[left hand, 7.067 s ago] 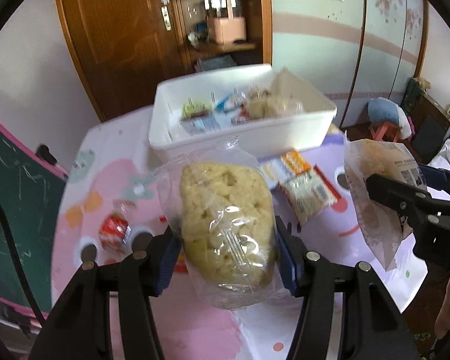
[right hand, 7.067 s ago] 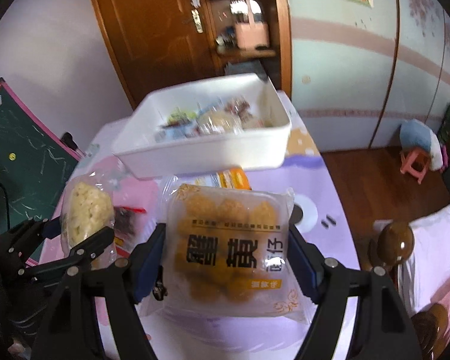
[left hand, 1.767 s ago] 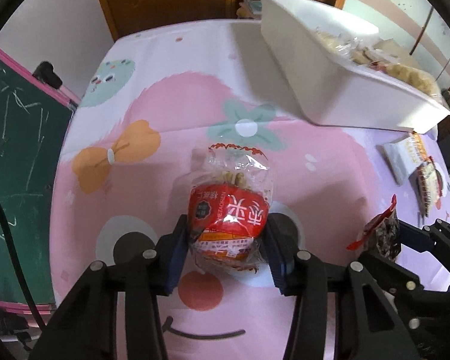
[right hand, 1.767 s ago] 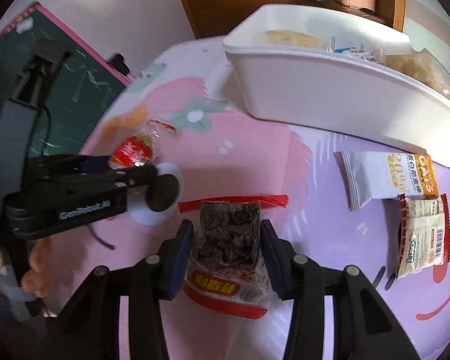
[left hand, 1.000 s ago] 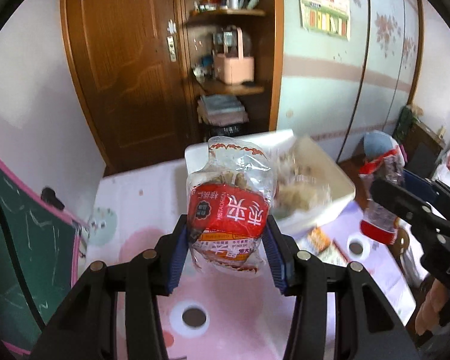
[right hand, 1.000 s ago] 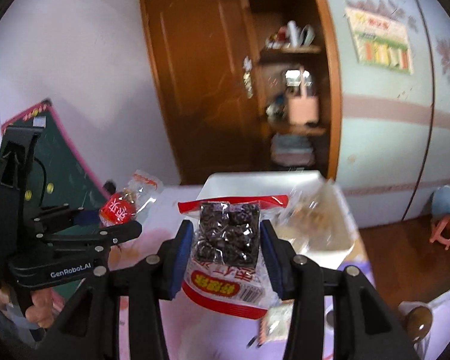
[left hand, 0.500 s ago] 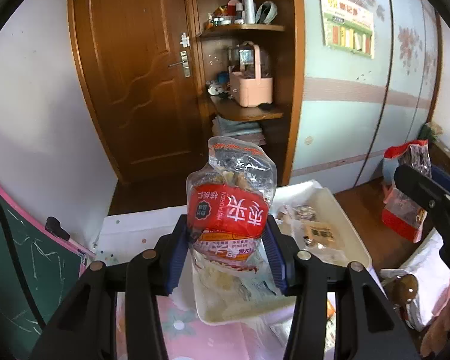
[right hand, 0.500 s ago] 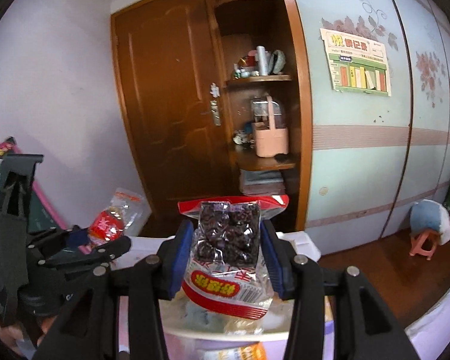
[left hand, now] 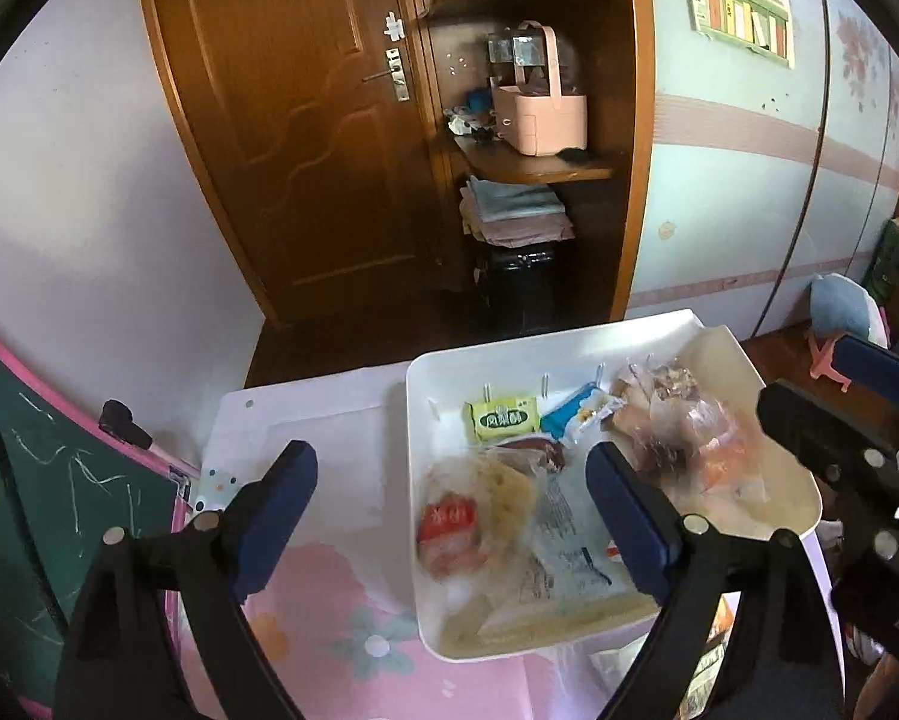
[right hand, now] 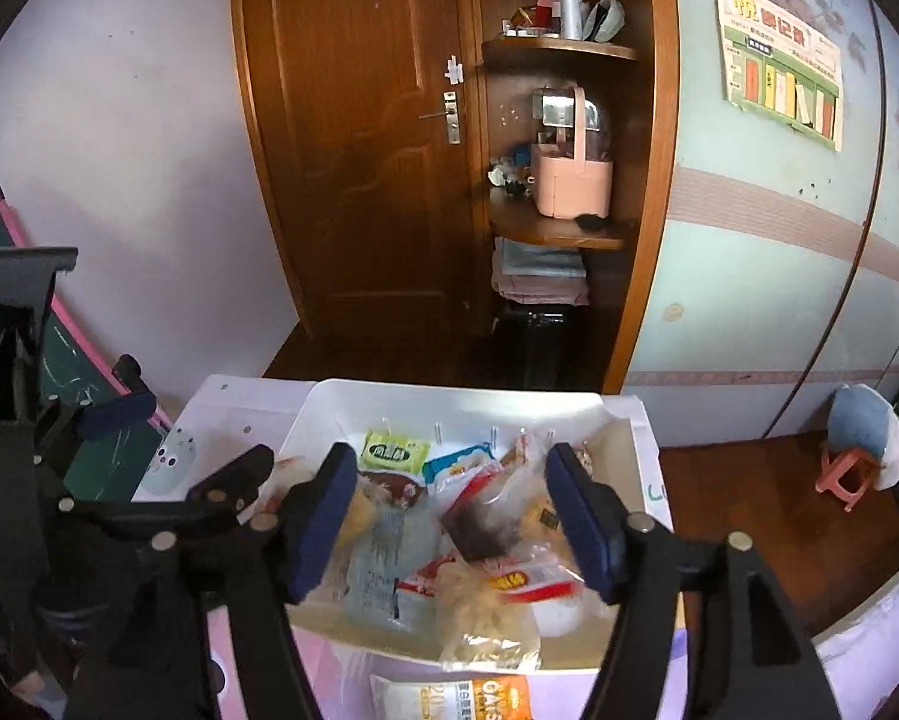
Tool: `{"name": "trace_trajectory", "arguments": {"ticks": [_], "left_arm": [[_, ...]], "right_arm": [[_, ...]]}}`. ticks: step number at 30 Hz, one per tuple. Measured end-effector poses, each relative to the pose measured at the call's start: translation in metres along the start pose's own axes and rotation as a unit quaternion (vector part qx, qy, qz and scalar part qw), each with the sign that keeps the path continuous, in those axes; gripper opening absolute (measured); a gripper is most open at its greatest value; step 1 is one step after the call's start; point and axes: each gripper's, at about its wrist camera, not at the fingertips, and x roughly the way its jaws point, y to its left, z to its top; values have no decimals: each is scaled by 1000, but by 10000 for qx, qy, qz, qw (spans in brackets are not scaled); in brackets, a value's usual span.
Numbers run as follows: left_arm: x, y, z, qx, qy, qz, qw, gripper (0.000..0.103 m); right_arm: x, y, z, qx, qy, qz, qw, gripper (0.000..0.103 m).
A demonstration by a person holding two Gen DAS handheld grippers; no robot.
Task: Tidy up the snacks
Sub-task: 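Lift both packets over the white basket and open both grippers, then withdraw both tools from the basket toward the OATS stick and cream bag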
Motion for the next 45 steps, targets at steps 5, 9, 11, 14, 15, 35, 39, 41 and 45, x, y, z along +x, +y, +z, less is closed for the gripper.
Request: {"name": "trace_trajectory", "arguments": {"ticks": [5, 9, 11, 14, 15, 35, 39, 41, 45], "left_arm": [[-15, 6, -11, -47, -58, 32, 10000, 91], [-28, 8, -18, 12, -103, 61, 9999, 91], [-39, 8, -23, 42, -170, 82, 9998, 91], [-56, 8, -29, 29, -248, 94, 9996, 91], [-64, 9, -30, -7, -273, 58, 9996, 91], [-188, 8, -62, -24, -1172, -368, 9924, 99], [-188, 0, -78, 112, -1139, -443, 9924, 99], [-184, -4, -87, 145, -1065, -532, 9928, 99], [-166, -12, -107, 195, -845, -687, 9939, 99]], "right_arm": [[-16, -7, -7, 212, -151, 70, 9996, 68], [-38, -12, -15, 288, -385, 98, 9988, 68], [-53, -14, -20, 326, -503, 100, 9982, 68], [-73, -17, -24, 348, -676, 62, 9971, 68], [-81, -18, -26, 349, -733, 17, 9967, 68], [-194, -19, -72, 23, -1462, -420, 9884, 78], [-192, -18, -93, -116, -1333, -458, 9900, 78], [-188, -17, -104, -178, -1256, -482, 9908, 78], [-172, -19, -128, -199, -1013, -471, 9935, 78]]}}
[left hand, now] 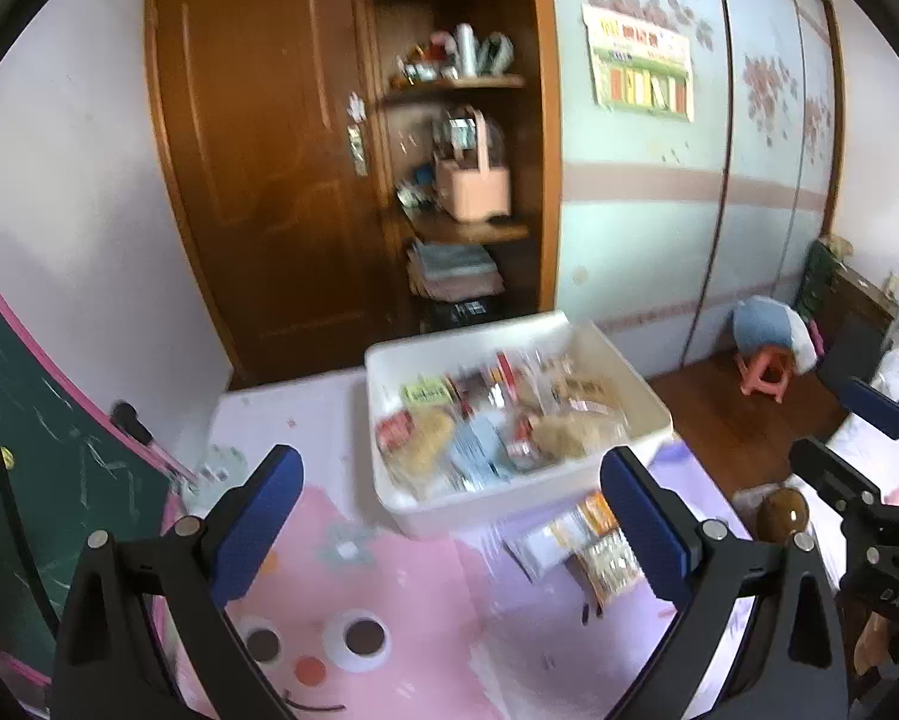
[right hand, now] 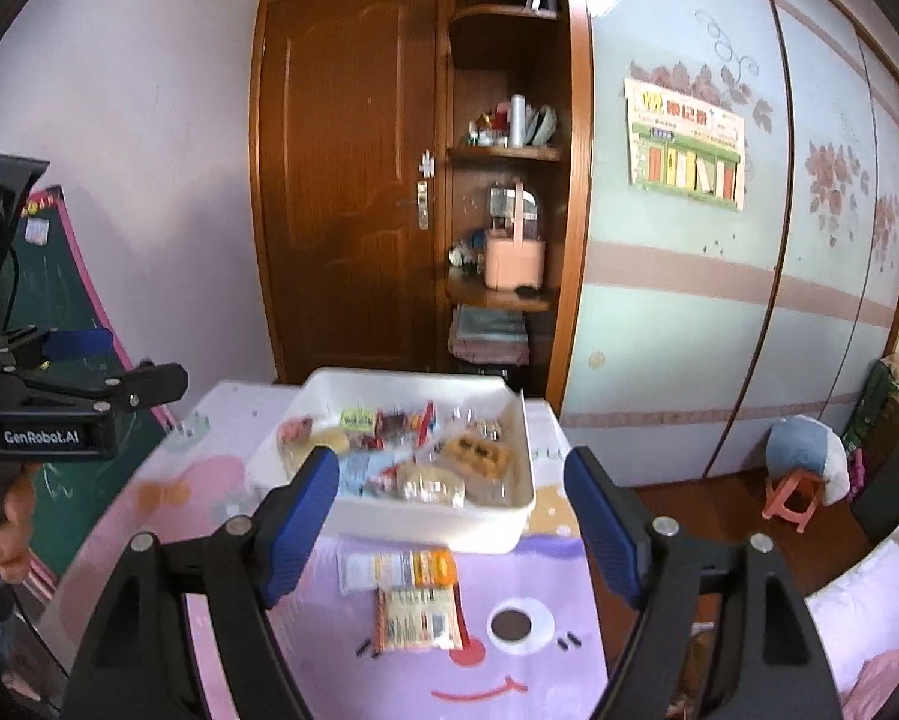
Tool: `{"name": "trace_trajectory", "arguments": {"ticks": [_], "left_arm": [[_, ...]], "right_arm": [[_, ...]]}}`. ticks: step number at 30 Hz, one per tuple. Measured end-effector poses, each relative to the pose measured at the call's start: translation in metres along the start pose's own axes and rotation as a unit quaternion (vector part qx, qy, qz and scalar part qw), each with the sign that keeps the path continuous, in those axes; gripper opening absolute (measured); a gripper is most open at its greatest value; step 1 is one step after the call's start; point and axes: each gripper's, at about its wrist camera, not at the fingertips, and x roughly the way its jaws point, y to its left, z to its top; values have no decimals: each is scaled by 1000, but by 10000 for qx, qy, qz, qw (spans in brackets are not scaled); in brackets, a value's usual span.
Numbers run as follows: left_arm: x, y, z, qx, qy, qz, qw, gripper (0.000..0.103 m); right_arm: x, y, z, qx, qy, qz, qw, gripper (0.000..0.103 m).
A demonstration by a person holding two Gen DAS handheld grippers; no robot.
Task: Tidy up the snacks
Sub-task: 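Withdraw both tools from the basket toward the OATS stick and cream bag, then grasp the orange OATS stick with the left gripper while the right grasps the cream biscuit bag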
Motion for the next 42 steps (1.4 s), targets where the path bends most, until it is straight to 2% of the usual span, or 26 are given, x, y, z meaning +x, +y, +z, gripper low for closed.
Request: {"name": "trace_trajectory", "arguments": {"ticks": [6, 11, 20, 30, 33, 37, 42], "left_arm": [[45, -7, -46, -51, 581, -99, 9983, 99], [80, -5, -75, -289, 840, -81, 9960, 99], [135, -17, -116, -430, 1345, -129, 9899, 99], [167, -30, -123, -74, 1536, -266, 9877, 99], [174, -27, -123, -93, 1603, -310, 9865, 99], [180, -26, -120, 54, 1666, -465, 9849, 99], [185, -39, -115, 617, 1677, -610, 9820, 99]], "right_arm": [[29, -5, -41, 161, 517, 220, 9983, 78], [54, -11, -65, 232, 889, 267, 9954, 78], [111, -26, -108, 573, 1762, 394, 9819, 78], [171, -12, -135, 648, 2529, 969, 9604, 78], [181, -2, -139, 474, 2496, 826, 9636, 78], [195, 12, -143, 117, 2587, 742, 9630, 92], [201, 21, -147, -171, 2657, 503, 9626, 92]]}}
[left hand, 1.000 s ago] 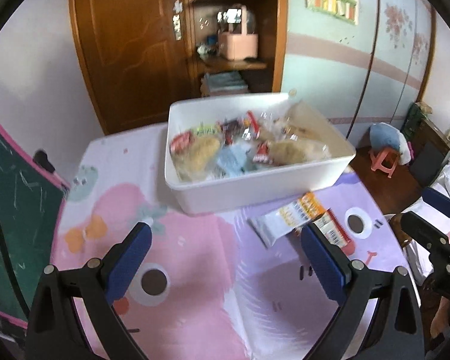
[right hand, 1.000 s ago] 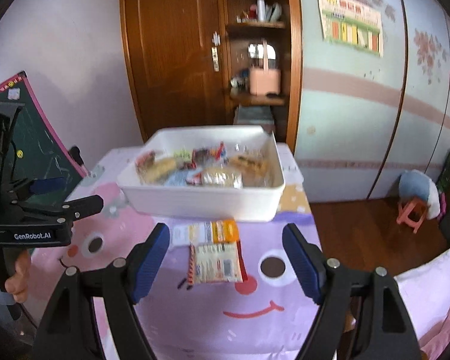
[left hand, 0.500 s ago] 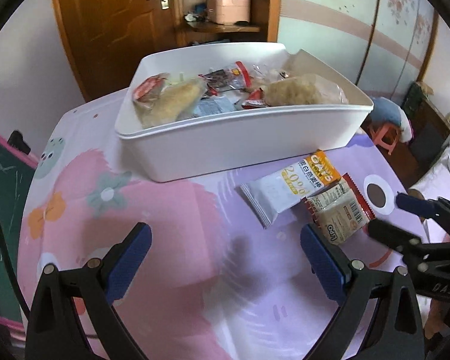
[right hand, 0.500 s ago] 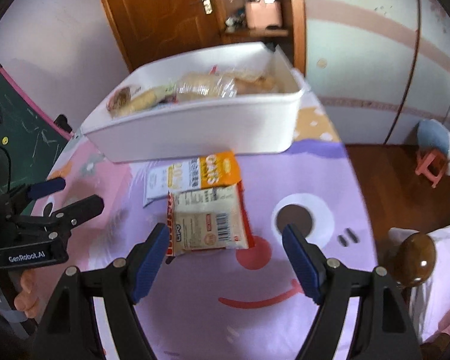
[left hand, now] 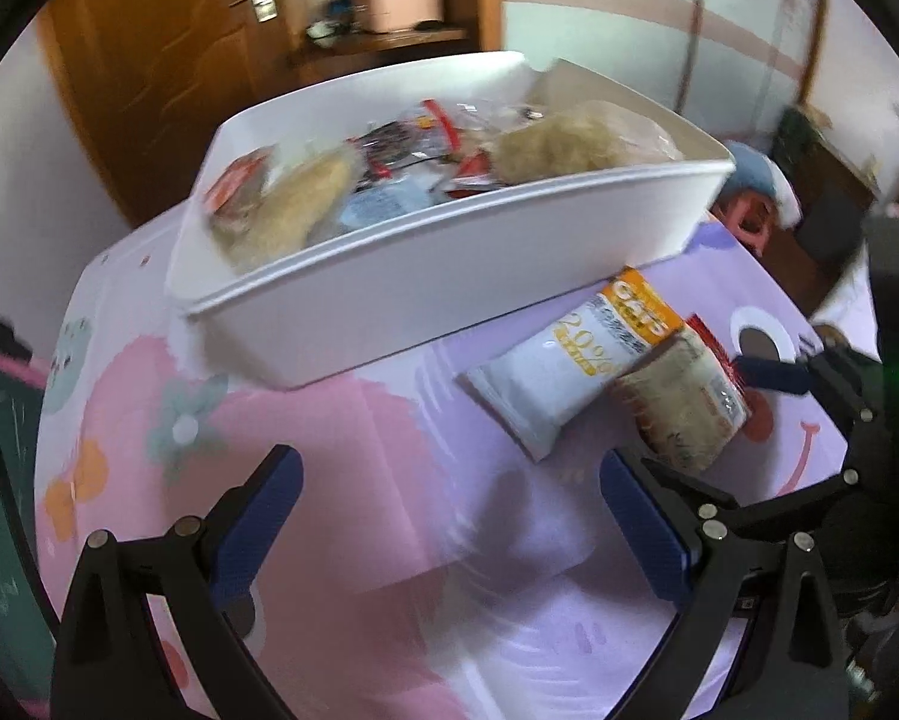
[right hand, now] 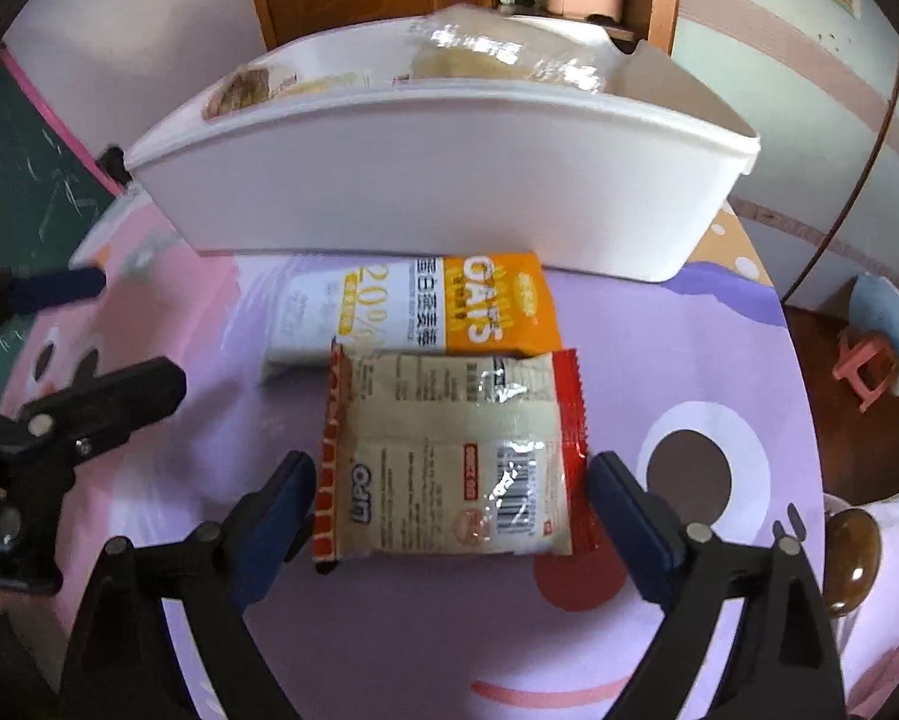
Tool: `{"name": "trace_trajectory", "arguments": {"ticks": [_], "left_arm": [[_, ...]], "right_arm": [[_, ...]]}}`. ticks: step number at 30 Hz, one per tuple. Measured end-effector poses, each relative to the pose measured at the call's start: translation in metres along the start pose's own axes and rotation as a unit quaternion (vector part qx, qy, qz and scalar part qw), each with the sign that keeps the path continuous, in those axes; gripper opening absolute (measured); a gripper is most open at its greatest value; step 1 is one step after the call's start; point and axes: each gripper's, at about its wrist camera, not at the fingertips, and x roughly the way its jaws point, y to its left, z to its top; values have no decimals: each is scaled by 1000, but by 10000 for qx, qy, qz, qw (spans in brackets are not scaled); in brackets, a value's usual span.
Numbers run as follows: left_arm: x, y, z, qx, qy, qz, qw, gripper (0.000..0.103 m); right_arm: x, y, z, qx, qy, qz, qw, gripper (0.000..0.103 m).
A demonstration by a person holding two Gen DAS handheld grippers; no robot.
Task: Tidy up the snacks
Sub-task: 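Grasp the orange OATS stick with the left gripper while the right grasps the cream biscuit bag, then lift both packets over the white basket and open both grippers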
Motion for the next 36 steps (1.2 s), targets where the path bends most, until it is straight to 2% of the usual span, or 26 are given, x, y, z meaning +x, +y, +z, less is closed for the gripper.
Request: {"name": "trace_trajectory", "arguments": {"ticks": [2, 3, 4, 6, 12, 17, 20, 24, 25, 26, 27, 28, 32, 36], "left_arm": [[3, -9, 6, 296, -7, -1, 9996, 99], [4, -13, 8, 416, -17, -7, 9991, 99], [6, -18, 11, 571, -30, -4, 9984, 99], [10, -29, 18, 848, -68, 34, 9964, 99], [28, -54, 37, 1427, -71, -20, 9897, 99], [42, -73, 42, 1893, -70, 88, 9819, 93], [52, -78, 44, 2040, 49, -1, 9790, 91], [66, -76, 48, 1919, 337, -385, 9801, 87], [68, -73, 50, 1821, 407, -517, 9811, 81], [70, -69, 52, 1700, 492, -741, 9814, 66], [72, -65, 53, 1567, 597, -1030, 9804, 57], [72, -63, 52, 1483, 654, -1163, 9799, 48], [66, -73, 42, 1518, 542, -835, 9834, 37], [54, -77, 28, 1325, 504, -445, 9889, 35]], "right_arm": [[-4, -1, -1, -2, -77, -193, 9998, 78], [-5, -3, -1, 33, -95, -187, 9998, 65], [-7, -8, -2, 125, -101, -128, 9998, 59], [-12, -20, -5, 369, -114, 50, 9992, 54], [-27, -45, -24, 803, -100, 246, 9964, 52], [-36, -56, -34, 1033, -94, 445, 9936, 52], [-39, -60, -37, 1119, -88, 514, 9924, 52], [-37, -61, -35, 1157, -81, 549, 9917, 52], [-37, -62, -35, 1160, -81, 552, 9917, 52], [-37, -62, -35, 1164, -77, 559, 9916, 52], [-37, -61, -35, 1183, -76, 584, 9912, 52], [-37, -61, -34, 1210, -72, 623, 9907, 52], [-37, -59, -35, 1234, -64, 672, 9901, 52], [-39, -56, -35, 1195, -71, 717, 9902, 52]]}}
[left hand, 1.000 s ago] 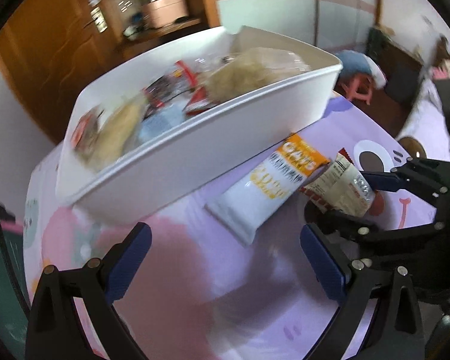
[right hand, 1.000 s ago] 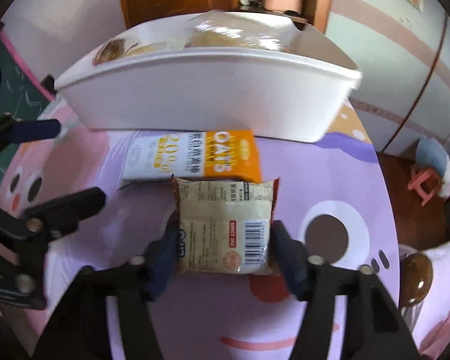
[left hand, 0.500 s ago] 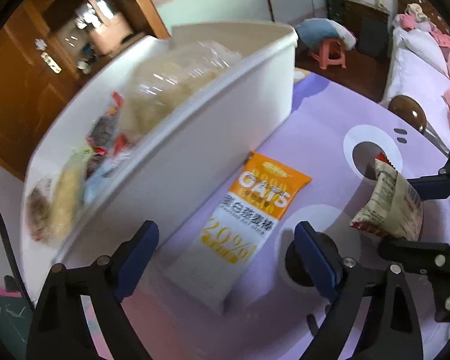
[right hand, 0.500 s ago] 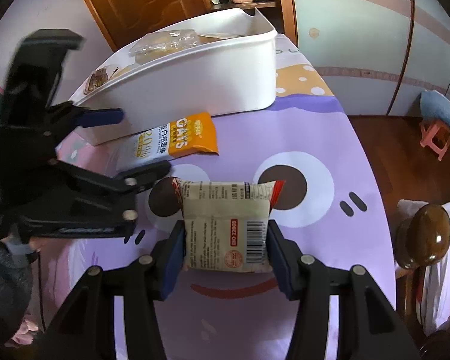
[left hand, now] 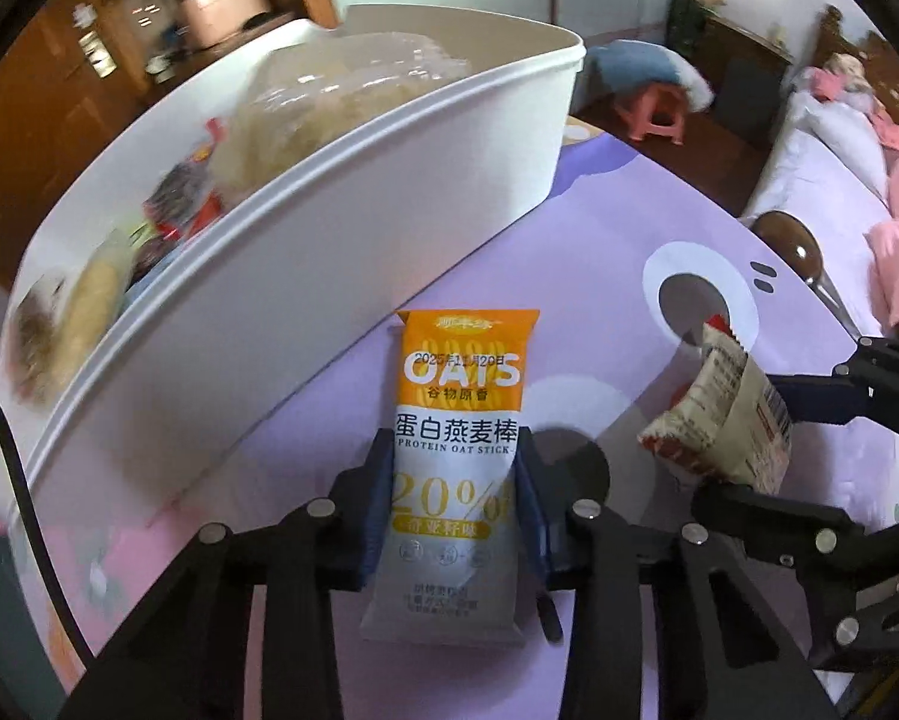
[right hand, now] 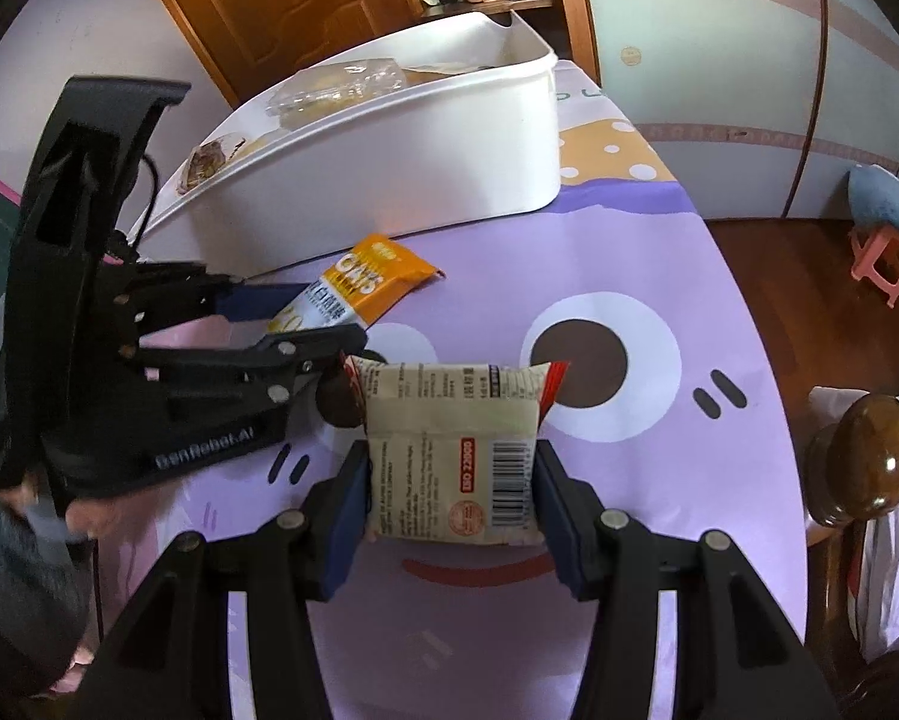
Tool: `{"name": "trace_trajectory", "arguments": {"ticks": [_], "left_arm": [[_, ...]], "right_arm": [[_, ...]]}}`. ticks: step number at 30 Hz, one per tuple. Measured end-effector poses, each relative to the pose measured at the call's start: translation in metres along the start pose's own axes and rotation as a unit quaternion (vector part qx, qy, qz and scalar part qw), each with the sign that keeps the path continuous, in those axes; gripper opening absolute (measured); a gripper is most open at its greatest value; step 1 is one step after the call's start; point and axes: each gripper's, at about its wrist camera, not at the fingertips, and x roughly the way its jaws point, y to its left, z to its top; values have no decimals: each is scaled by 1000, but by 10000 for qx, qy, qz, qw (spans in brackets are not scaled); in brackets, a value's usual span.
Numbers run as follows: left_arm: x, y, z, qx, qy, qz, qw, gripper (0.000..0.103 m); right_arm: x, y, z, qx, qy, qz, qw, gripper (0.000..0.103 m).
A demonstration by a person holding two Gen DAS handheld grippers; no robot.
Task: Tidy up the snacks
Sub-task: 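Lift both packets over the white basket and open both grippers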
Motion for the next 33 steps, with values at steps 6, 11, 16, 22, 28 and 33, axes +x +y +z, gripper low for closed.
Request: {"name": "trace_trajectory", "arguments": {"ticks": [6, 11, 16, 22, 28, 33], "left_arm": [[-56, 10, -36, -739, -307, 220, 9966, 35], [-110, 28, -71, -1308, -614, 281, 9891, 35], [-169, 46, -72, -1422, -1152, 643, 9810, 36], [-235, 83, -44, -1660, -1833, 891, 9648, 36], [-267, 113, 6, -1660, -2099, 1245, 9554, 37], [-266, 143, 50, -1839, -2006, 1299, 9534, 38]], "right_arm": [[-18, 14, -1, -203, -180, 48, 9996, 52], [-39, 34, 4, -497, -456, 111, 9977, 52], [-74, 68, 19, -970, -911, 167, 9910, 52], [-125, 105, 54, -1498, -1685, 94, 9742, 52], [-163, 126, 113, -1538, -2271, 12, 9616, 53], [-172, 132, 173, -1378, -2494, -110, 9585, 54]]}}
